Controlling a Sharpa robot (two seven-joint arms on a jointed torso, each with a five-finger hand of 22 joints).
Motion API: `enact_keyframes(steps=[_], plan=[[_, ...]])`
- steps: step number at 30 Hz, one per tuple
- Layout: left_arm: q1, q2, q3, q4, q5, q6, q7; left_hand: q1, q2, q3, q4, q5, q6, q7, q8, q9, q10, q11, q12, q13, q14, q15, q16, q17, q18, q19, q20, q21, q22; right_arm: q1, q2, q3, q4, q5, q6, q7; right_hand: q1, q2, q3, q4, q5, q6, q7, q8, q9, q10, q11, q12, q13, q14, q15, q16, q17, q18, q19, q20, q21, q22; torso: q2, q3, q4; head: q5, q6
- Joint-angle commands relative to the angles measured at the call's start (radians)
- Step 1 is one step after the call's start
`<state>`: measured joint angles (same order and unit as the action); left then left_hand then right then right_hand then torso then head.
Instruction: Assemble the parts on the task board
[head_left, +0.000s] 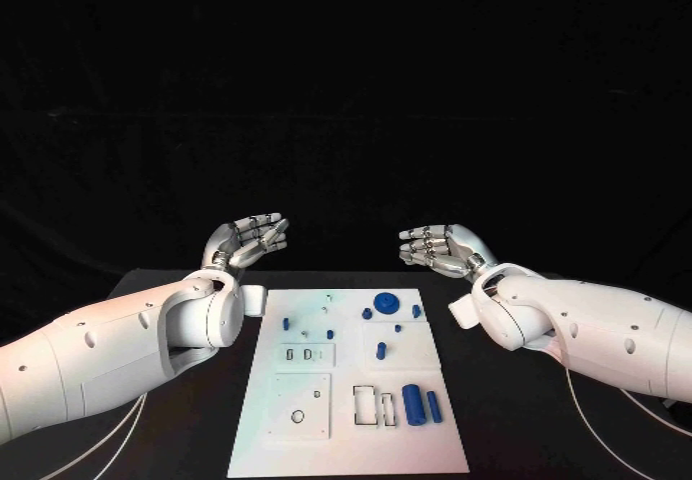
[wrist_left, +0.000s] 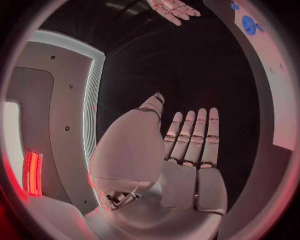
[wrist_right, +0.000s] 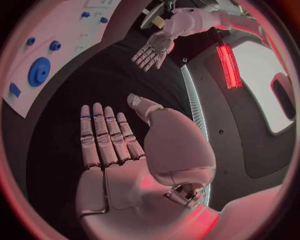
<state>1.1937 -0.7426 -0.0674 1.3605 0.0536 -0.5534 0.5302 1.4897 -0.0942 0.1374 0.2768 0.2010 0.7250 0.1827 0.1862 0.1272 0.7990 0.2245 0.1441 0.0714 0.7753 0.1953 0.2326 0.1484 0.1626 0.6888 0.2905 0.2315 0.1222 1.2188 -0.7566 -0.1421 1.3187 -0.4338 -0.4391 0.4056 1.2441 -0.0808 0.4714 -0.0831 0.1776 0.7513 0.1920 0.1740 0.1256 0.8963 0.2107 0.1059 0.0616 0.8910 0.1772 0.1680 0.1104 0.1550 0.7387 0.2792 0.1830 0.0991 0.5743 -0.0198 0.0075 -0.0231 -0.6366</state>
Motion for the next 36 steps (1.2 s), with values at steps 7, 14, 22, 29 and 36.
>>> enact_keyframes(steps=[7, 14, 22, 29, 36], plan=[[0.008, -0.027, 0.002, 0.036, -0.022, 0.039, 0.014, 0.056, -0.020, 0.055, -0.005, -0.004, 0.131, 0.042, 0.051, 0.023, 0.166, -0.043, 0.011, -0.005, 0.152, -0.050, 0.062, 0.049, 0.023, 0.138, -0.023, 0.068, 0.015, 0.021, 0.005, 0.002, -0.020, -0.297, 0.011, -0.027, 0.012, -0.034, 0.073, -0.020, -0.011, 0.151, 0.043, 0.031, 0.018, 0.176, -0.036, -0.018, 0.002, 0.157, -0.042, 0.035, 0.013, 0.030, 0.134, -0.028, 0.053, 0.010, 0.028, -0.0020, 0.0085, -0.008, 0.005], [0.012, -0.066, 0.002, 0.095, -0.048, 0.073, -0.009, 0.069, -0.041, 0.099, 0.002, -0.004, 0.174, 0.027, 0.068, 0.030, 0.237, -0.064, 0.004, -0.004, 0.236, -0.079, 0.101, 0.088, 0.022, 0.211, -0.056, 0.115, 0.029, 0.041, 0.013, 0.004, -0.022, -0.506, 0.063, -0.120, 0.020, -0.053, 0.079, -0.032, 0.000, 0.203, 0.015, 0.054, 0.030, 0.275, -0.070, -0.013, 0.011, 0.285, -0.089, 0.093, 0.052, 0.030, 0.236, -0.075, 0.122, 0.040, 0.053, -0.0036, 0.0171, -0.015, 0.006], [0.015, -0.117, 0.004, 0.190, -0.078, 0.115, -0.029, 0.068, -0.053, 0.113, 0.004, -0.005, 0.184, 0.023, 0.071, 0.033, 0.254, -0.070, -0.005, -0.005, 0.260, -0.087, 0.113, 0.103, 0.022, 0.235, -0.068, 0.133, 0.037, 0.065, 0.025, 0.007, 0.009, -0.848, 0.151, -0.283, 0.020, -0.079, 0.017, -0.044, 0.027, 0.239, -0.022, 0.067, 0.047, 0.353, -0.118, -0.019, 0.025, 0.545, -0.169, 0.271, 0.184, 0.028, 0.428, -0.166, 0.320, 0.149, 0.091, -0.0130, 0.0325, -0.030, 0.009], [0.016, -0.145, 0.007, 0.248, -0.083, 0.126, -0.037, 0.066, -0.059, 0.116, 0.004, -0.006, 0.182, 0.023, 0.069, 0.033, 0.254, -0.069, -0.011, -0.006, 0.256, -0.086, 0.111, 0.105, 0.021, 0.238, -0.070, 0.137, 0.038, 0.078, 0.045, 0.009, 0.017, -1.033, 0.189, -0.358, -0.018, -0.114, 0.047, -0.015, 0.033, 0.232, -0.026, 0.055, 0.067, 0.325, -0.121, -0.045, 0.051, 0.602, -0.179, 0.673, 0.555, 0.017, 0.483, -0.186, 0.529, 0.314, 0.125, -0.0251, 0.0450, -0.049, 0.017], [0.020, -0.159, 0.011, 0.277, -0.084, 0.132, -0.041, 0.061, -0.063, 0.118, 0.005, -0.006, 0.179, 0.025, 0.067, 0.032, 0.253, -0.067, -0.017, -0.006, 0.252, -0.085, 0.108, 0.108, 0.020, 0.239, -0.070, 0.139, 0.038, 0.080, 0.067, 0.009, 0.005, -1.115, 0.213, -0.388, -0.021, -0.132, 0.070, 0.003, 0.035, 0.220, -0.018, 0.052, 0.088, 0.281, -0.110, -0.041, 0.066, 0.624, -0.165, 1.086, 0.990, -0.043, 0.594, -0.173, 0.919, 0.789, 0.146, -0.0302, 0.0530, -0.057, 0.020]])
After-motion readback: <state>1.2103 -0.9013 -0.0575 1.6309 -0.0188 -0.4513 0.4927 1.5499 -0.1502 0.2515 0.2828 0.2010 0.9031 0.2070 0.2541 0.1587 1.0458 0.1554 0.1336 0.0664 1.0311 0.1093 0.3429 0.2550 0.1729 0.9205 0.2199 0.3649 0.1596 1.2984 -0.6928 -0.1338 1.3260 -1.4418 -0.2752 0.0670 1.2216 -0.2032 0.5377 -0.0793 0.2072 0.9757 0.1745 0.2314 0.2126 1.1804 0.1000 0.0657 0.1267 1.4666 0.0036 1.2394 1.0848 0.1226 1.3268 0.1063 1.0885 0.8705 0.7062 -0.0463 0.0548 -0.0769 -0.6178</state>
